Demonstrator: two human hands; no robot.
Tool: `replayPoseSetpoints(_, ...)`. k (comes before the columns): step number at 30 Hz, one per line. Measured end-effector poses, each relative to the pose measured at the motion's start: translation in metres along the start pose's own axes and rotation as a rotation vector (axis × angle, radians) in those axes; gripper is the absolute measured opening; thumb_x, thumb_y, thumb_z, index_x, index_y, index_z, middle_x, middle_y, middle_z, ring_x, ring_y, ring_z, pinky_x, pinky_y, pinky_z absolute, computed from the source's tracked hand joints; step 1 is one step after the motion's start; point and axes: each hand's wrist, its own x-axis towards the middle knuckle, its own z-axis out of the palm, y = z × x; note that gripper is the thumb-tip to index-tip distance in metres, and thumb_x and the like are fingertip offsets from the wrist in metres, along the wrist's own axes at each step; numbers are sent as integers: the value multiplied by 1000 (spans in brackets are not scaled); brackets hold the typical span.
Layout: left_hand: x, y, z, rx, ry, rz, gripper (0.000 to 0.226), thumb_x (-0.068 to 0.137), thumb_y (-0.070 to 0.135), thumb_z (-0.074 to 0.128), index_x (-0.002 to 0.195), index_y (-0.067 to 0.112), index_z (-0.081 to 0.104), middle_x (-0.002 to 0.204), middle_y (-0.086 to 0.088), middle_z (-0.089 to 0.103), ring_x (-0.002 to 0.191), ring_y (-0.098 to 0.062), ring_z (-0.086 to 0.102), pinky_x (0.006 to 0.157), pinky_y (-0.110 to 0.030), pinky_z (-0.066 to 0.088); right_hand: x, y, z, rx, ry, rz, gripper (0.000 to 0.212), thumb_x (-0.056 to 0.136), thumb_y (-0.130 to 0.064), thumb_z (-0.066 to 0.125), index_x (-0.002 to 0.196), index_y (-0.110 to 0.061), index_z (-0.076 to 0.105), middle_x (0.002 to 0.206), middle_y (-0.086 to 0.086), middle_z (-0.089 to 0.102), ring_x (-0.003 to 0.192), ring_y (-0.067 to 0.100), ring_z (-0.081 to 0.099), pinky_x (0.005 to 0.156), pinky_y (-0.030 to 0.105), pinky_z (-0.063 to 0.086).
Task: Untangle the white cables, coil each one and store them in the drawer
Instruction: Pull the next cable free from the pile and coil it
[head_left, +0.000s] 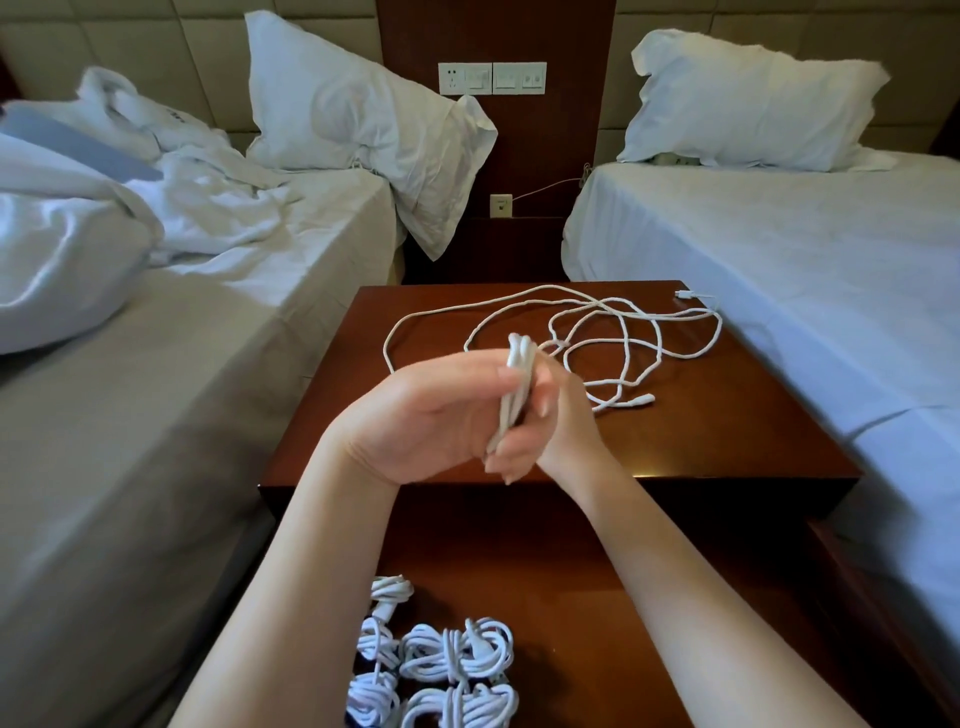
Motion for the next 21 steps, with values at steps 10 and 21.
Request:
replayPoseSetpoints(10, 0, -11, -24, -94, 755, 335, 7, 86, 14, 41, 82, 11, 45, 62, 1, 48, 56, -12, 44, 60, -24, 41, -19, -12, 21, -89, -216, 26, 23, 100, -26, 47, 79, -28, 56, 62, -24, 56, 62, -2, 53, 67, 17, 40)
replayPoseSetpoints(21, 9, -32, -31, 639, 1414, 454, 25, 95, 20, 38, 80, 24, 57, 97, -16, 68, 91, -22, 69, 88, -39, 54, -14, -1, 21, -227, 9, 80, 23, 96, -18, 49, 73, -20, 49, 69, -11, 49, 64, 5, 49, 57, 16, 32)
